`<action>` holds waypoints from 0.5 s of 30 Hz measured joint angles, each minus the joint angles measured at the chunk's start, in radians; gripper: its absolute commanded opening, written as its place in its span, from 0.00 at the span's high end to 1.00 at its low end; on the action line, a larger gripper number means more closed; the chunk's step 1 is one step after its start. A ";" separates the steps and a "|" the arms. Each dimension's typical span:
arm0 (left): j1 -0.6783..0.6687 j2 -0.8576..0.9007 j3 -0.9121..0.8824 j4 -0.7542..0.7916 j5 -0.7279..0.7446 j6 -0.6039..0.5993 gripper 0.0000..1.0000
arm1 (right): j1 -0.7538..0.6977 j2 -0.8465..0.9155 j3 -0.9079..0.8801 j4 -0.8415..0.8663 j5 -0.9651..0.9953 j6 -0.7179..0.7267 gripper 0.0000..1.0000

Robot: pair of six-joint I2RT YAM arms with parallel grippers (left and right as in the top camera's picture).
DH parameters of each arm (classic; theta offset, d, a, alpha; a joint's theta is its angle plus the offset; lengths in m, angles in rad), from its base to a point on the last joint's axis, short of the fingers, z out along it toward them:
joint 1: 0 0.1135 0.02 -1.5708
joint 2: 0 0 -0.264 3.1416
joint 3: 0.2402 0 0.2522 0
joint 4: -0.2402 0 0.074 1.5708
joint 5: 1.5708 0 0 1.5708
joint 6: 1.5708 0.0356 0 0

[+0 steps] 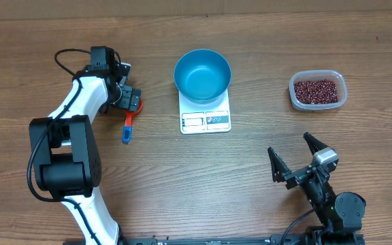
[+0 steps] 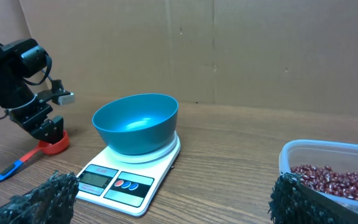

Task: Scoop item into bowl and weigh 150g on scale
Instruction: 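Lower the left gripper over the red scoop cup and close on its rim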

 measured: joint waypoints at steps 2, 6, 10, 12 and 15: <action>0.000 0.000 0.000 0.007 0.001 0.000 0.00 | 0.000 0.000 0.000 0.000 0.000 0.000 0.00; 0.000 0.000 0.000 0.004 0.003 0.000 0.11 | 0.000 0.000 0.000 0.000 0.000 -0.001 0.00; 0.000 0.000 0.000 0.003 0.004 0.007 0.54 | 0.000 0.000 0.000 0.000 0.000 -0.001 0.00; 0.000 0.000 0.000 0.003 0.003 0.016 0.73 | 0.000 0.000 0.000 0.000 0.000 0.000 0.00; 0.000 0.000 0.000 0.002 0.004 0.016 0.96 | 0.000 0.000 0.000 0.000 0.000 -0.001 0.00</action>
